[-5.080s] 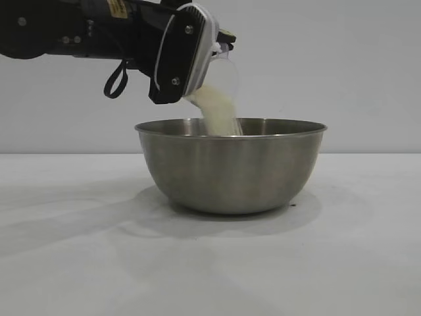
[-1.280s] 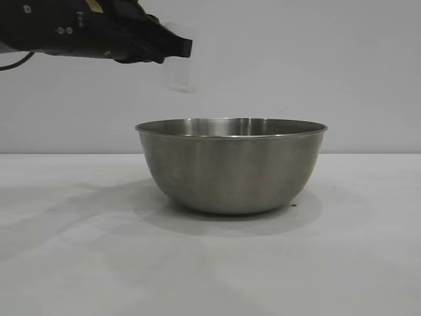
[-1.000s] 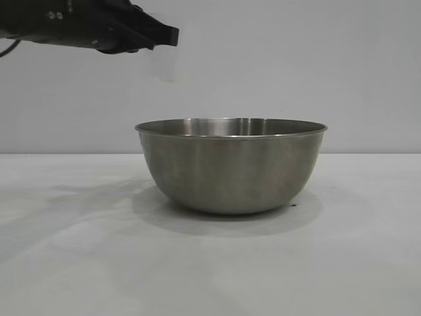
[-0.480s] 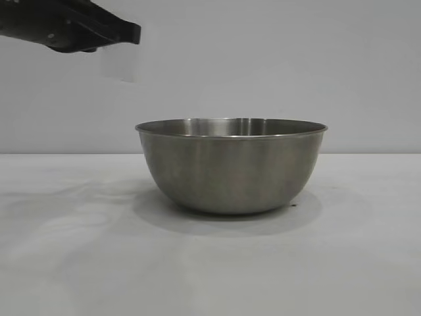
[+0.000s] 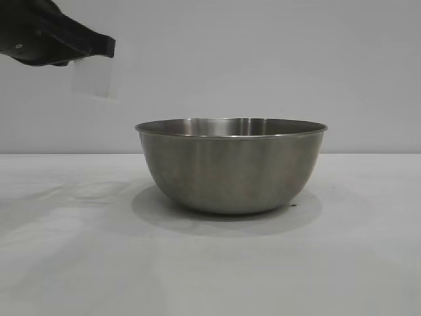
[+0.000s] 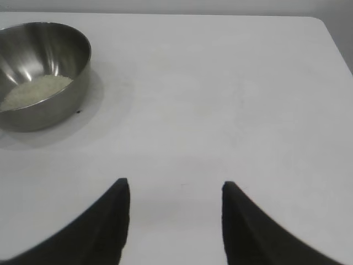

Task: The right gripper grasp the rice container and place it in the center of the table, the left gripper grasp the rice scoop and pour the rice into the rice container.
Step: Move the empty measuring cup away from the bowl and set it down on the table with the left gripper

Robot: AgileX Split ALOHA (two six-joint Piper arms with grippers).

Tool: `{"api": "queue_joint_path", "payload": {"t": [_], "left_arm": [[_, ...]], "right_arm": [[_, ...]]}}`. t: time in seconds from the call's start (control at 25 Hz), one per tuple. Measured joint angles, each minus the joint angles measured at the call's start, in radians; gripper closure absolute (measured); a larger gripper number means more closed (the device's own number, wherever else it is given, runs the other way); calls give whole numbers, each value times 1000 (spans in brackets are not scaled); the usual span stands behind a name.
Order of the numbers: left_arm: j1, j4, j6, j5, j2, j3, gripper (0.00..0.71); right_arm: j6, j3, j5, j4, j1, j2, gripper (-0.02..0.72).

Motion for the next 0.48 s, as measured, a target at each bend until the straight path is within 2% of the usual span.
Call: {"api": "queue_joint_path", "payload": {"t": [0.48], "left_arm": [[0,-17,-96,0,93,44,710]], "right_arm": [[0,0,0,0,0,0,325]]}}
